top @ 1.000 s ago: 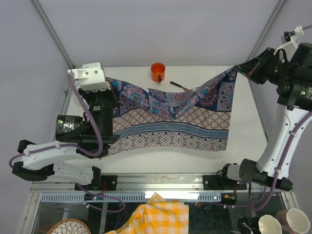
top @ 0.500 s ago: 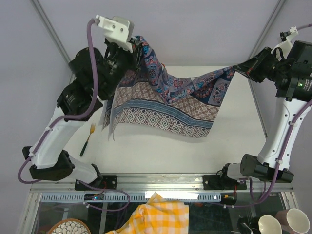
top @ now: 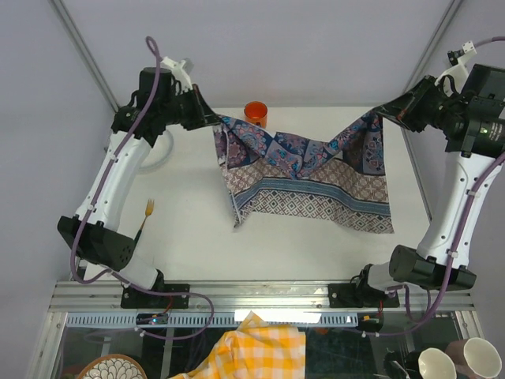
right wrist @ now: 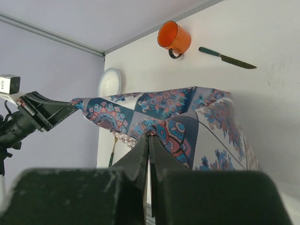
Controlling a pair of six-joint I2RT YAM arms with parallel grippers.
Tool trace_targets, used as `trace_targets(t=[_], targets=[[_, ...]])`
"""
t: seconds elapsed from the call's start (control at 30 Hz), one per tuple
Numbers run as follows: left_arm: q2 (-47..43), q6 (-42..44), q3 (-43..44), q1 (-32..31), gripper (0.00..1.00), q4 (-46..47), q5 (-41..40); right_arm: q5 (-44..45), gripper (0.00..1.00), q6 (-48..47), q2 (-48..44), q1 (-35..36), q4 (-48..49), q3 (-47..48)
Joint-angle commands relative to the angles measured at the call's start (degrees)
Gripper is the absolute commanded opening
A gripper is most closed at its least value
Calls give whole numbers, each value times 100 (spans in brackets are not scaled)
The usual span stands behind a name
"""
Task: Set the dinner table for one person
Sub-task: Flatten out the napkin at the center of the board.
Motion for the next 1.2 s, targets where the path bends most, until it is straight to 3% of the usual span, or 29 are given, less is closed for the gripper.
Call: trace_targets(t=[0.0,0.2,0.27,0.4,0.5,0.6,0.7,0.8,1.03,1.17], targets=[[-1074,-801,-21,573,0,267,-117,-333,0,-89,65,27,341,47],[-1646,-1336,-490,690,0,23,-1347,62,0,-101,-221,24,292,-159],[-1928,-1612,-907,869,0,192,-1359,236,0,-121,-306,33,246,-247],[-2193,-2341,-2126,1699,0,1289,888,97,0,-106,-337,29,281,-351],[-2315,-3294,-3248,2191,0,3147,2413,-72,0,-115,-303,32,301,-322],[-2404,-4066,-4034,2809,0,4413,3070,-432,0,-40,-259,36,466,-473],[-2410,-4394,-4414,3668,0,4914,3515,-785,0,48,-177,42,723,-655],[-2400,-4320,-4372,4261,0,4766,3745,-813,0,51,-57,36,748,-577],[-2635,-3915,-3584,4433,0,3865,3148,-650,0,70,162,21,501,222],[-2959,-3851,-3370,4433,0,3510,3005,-558,0,137,-54,28,525,156]])
